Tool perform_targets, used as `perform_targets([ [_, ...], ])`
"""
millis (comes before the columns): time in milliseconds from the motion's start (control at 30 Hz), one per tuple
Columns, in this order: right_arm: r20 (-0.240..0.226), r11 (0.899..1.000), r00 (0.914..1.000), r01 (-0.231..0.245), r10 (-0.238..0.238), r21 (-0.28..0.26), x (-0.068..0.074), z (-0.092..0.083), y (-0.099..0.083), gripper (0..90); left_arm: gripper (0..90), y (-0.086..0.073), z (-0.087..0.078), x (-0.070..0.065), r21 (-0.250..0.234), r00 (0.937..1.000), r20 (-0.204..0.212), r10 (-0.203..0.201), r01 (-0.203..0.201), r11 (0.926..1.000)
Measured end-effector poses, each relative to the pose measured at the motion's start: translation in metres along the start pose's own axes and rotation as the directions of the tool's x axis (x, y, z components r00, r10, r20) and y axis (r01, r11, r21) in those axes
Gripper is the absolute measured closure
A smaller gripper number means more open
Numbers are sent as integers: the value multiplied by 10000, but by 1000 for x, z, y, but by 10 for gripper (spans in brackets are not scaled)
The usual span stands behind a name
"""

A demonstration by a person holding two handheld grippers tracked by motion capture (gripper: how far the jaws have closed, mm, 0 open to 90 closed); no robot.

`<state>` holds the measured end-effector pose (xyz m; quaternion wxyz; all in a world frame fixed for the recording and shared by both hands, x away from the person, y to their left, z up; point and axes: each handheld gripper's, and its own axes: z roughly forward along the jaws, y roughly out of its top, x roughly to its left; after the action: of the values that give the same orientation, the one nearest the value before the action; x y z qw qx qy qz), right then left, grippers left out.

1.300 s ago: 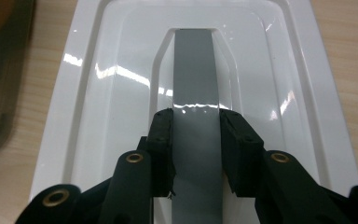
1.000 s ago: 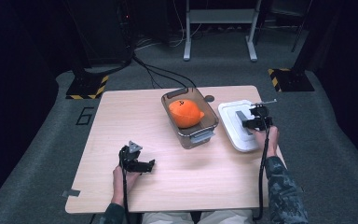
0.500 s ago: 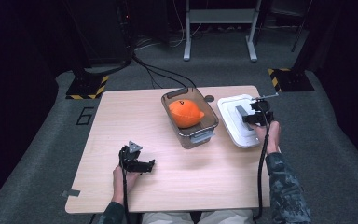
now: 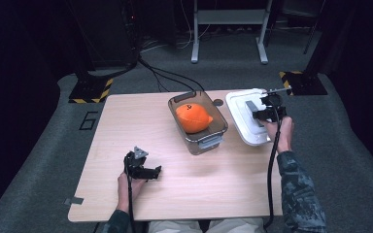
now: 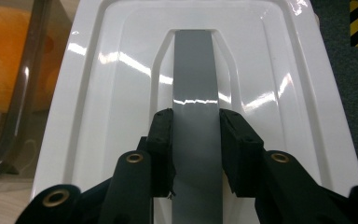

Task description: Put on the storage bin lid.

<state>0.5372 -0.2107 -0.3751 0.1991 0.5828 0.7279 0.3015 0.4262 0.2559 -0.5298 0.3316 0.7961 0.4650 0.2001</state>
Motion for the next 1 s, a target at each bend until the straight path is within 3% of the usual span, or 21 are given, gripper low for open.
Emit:
perform_targets([
  [233, 121, 9998, 9998, 185, -183, -123, 12, -12, 18, 667, 16, 0, 0, 0, 8, 10000, 9, -12, 12, 10000],
  [433, -123, 9991, 9996, 230, -235, -356, 25, -24, 32, 667, 16, 0, 0, 0, 8, 10000, 10, -16, 16, 10000],
  [700, -387, 9975, 9977, 529, -547, -462, 57, -32, 49, 667, 16, 0, -1, 0, 95, 10000, 33, 25, -26, 10000],
  [1000, -940, 9960, 9921, 794, -829, -400, 96, -25, 60, 666, 16, 0, -1, 0, 101, 10000, 24, 26, -26, 9999],
])
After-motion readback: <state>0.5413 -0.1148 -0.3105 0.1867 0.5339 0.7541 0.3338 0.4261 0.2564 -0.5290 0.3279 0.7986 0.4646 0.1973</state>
